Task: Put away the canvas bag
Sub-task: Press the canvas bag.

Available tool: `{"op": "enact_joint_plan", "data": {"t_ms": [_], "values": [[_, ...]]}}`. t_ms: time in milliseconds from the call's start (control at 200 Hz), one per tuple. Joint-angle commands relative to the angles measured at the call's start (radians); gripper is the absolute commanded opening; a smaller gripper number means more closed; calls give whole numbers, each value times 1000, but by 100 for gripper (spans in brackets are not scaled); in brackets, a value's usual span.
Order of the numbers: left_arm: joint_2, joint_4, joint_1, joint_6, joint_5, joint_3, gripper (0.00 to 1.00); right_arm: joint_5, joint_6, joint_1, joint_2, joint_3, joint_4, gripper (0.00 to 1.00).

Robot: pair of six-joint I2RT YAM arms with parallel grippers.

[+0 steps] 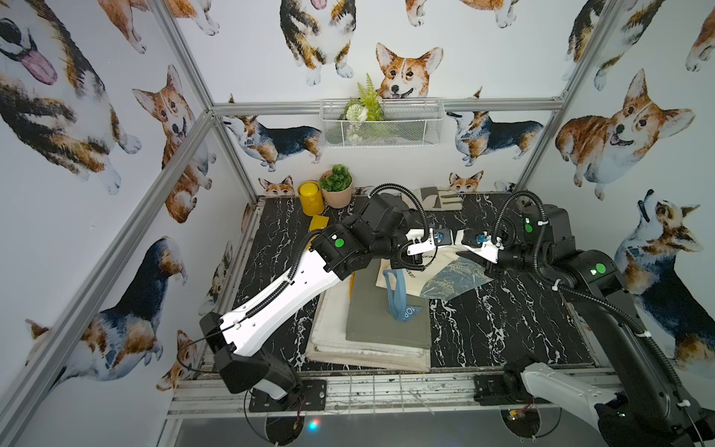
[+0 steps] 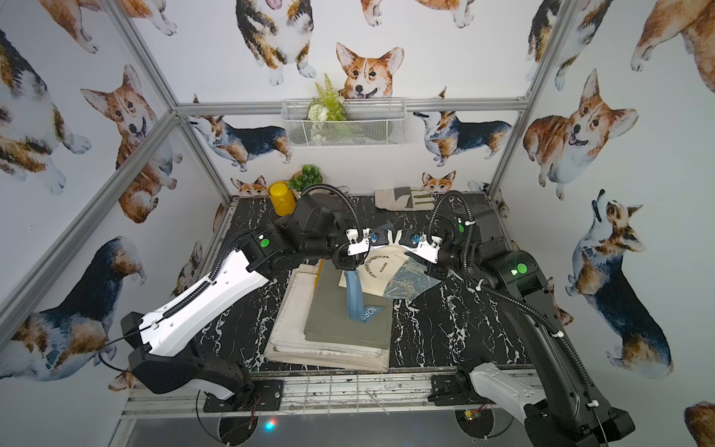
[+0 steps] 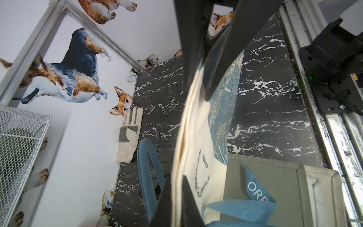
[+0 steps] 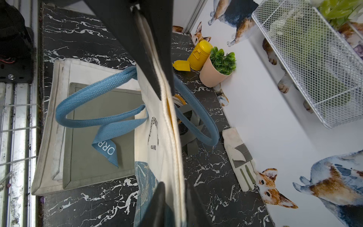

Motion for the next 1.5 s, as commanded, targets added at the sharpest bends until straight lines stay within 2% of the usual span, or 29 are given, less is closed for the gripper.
{"op": "enact_joint_plan", "data": {"t_ms": [0,75,185,215,350,440,520,671,741,771,801,856,901,951,1061,1136,1226,1336,1496], "values": [[-91,197,5,83,-15,-135,0,-44,55,-6,-2,-6,-12,52],[-147,310,10,107,-11,-207,0,-56,65,-13,13,15,-66,60],[-199,396,29,114,16,-265,0,-30,70,-19,19,32,-117,62],[-212,410,35,118,32,-279,0,-17,71,-19,19,36,-127,67],[-279,537,70,73,92,-380,0,45,54,-20,5,30,-154,67],[-311,574,109,23,113,-420,0,59,55,-23,-5,32,-161,64],[-325,571,123,3,125,-433,0,38,56,-24,-11,33,-153,48],[-317,515,123,6,112,-421,0,-10,51,-24,-20,35,-97,13],[-310,473,123,6,106,-406,0,-32,45,-23,-27,35,-72,1],[-307,451,122,10,102,-397,13,-37,46,-24,-29,35,-61,0],[-304,427,119,11,104,-386,29,-37,50,-24,-29,36,-52,0],[-305,395,112,12,108,-370,49,-27,57,-23,-23,43,-48,0],[-309,377,98,20,105,-359,59,-15,59,-24,-15,56,-56,0],[-303,337,73,50,83,-341,66,-7,59,-24,0,72,-70,0],[-251,185,-31,164,-62,-268,72,-10,60,-22,29,101,-82,0],[-226,163,-76,171,-91,-243,75,-22,65,-22,45,120,-84,0],[-194,179,-100,159,-93,-207,79,-35,54,-22,61,137,-98,0],[-137,166,-119,189,-150,-146,81,-12,11,-22,59,112,-94,0],[-97,227,-126,202,-207,-132,83,-4,0,-21,59,96,-85,0]]}}
